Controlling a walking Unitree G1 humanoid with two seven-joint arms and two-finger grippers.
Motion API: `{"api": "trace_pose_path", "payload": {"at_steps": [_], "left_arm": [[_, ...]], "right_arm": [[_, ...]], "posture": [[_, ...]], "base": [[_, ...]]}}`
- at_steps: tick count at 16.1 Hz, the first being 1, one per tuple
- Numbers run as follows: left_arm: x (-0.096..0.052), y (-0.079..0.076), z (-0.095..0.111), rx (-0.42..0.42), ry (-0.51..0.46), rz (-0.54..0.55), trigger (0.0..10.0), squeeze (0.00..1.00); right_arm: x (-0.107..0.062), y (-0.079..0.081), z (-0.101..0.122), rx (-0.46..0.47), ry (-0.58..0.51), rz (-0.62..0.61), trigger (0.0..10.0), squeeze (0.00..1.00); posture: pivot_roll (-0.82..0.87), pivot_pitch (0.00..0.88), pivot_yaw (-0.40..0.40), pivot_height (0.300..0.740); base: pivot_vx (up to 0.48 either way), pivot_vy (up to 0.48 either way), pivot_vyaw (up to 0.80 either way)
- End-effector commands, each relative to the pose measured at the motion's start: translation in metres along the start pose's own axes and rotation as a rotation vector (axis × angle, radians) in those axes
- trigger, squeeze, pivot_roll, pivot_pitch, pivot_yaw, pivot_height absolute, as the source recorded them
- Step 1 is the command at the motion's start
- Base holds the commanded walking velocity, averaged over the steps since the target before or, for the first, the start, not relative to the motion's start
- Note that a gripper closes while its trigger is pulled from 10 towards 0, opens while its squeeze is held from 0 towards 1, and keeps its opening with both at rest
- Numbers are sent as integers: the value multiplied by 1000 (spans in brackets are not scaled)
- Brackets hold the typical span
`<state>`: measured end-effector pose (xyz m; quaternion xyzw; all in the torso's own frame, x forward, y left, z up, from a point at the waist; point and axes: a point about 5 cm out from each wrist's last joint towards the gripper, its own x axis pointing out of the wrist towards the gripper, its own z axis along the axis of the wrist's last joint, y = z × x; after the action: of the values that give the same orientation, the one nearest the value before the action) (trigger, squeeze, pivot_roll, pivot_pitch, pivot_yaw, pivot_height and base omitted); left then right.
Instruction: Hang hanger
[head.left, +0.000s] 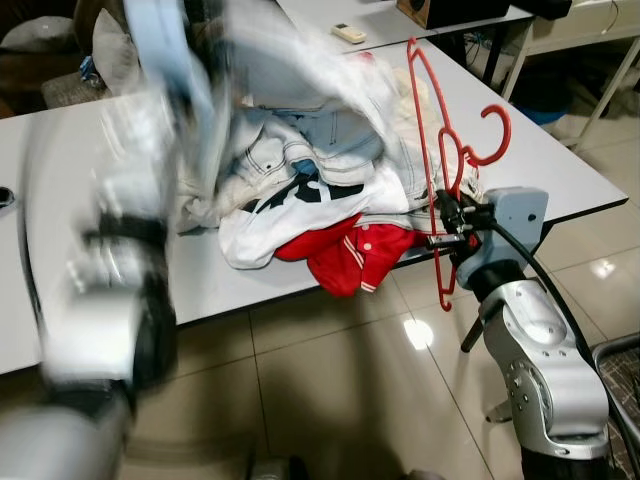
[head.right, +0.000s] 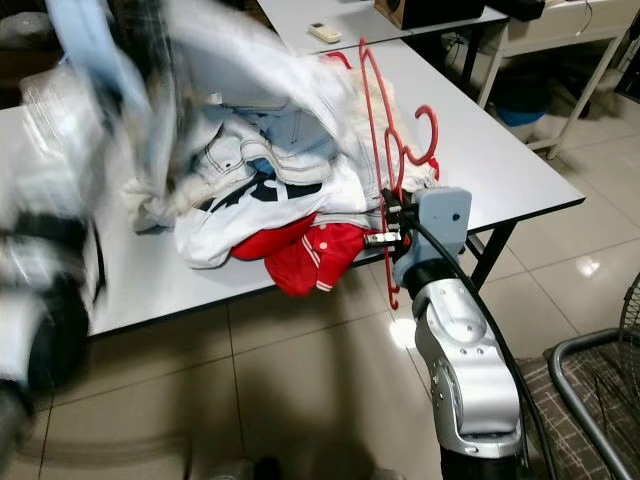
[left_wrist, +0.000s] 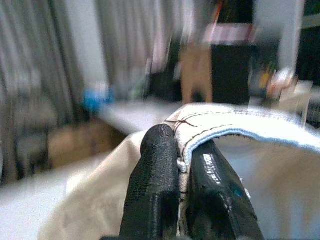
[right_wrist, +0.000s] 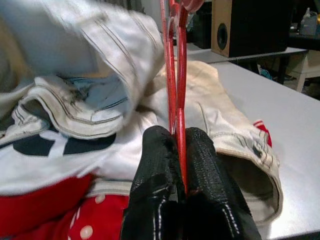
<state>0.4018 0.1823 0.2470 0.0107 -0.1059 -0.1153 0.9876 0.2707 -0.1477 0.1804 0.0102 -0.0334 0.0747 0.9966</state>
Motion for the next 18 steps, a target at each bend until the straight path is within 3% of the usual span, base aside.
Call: {"api": "trace_pose_path", "payload": {"at_steps": [1,3,4,5,7,12,15,18], "left_arm": [[0,2,14,12,-44,25,0,0],[-20,-4,-12,-10,2,39,3804,0],[-37,-9,-27,5,41,68,10000,0],[-49,-12,-34,32,56,84,10000,0],[-58,-14,-35,49,36,106,10000,0],[-60,-19,-23,41,31,128,10000,0],[-42,-23,-10,104,14,112,10000,0],[-30,-18,4,84,1,129,10000,0]], "right_arm": [[-2,1,3,0,-18,-5,10000,0],[-3,-1,-1,-20,-1,-30,10000,0],[-2,-2,-2,-48,1,-35,10000,0],[-2,-2,-3,-72,5,-30,10000,0],[-1,-1,-4,-81,13,-22,10000,0],[3,3,-3,-79,7,-10,10000,0],[3,2,-4,-70,6,-30,10000,0],[3,4,-2,-94,-2,-26,10000,0]], "posture": [[-142,51,132,740],[-140,49,133,740],[-137,48,134,740],[-132,49,130,740],[-121,51,120,740],[-109,46,124,740],[-109,46,129,740],[-116,45,150,740]], "base": [[0,0,0],[0,0,0],[0,0,0],[0,0,0],[0,0,400],[0,0,800],[0,0,800],[0,0,800]]}}
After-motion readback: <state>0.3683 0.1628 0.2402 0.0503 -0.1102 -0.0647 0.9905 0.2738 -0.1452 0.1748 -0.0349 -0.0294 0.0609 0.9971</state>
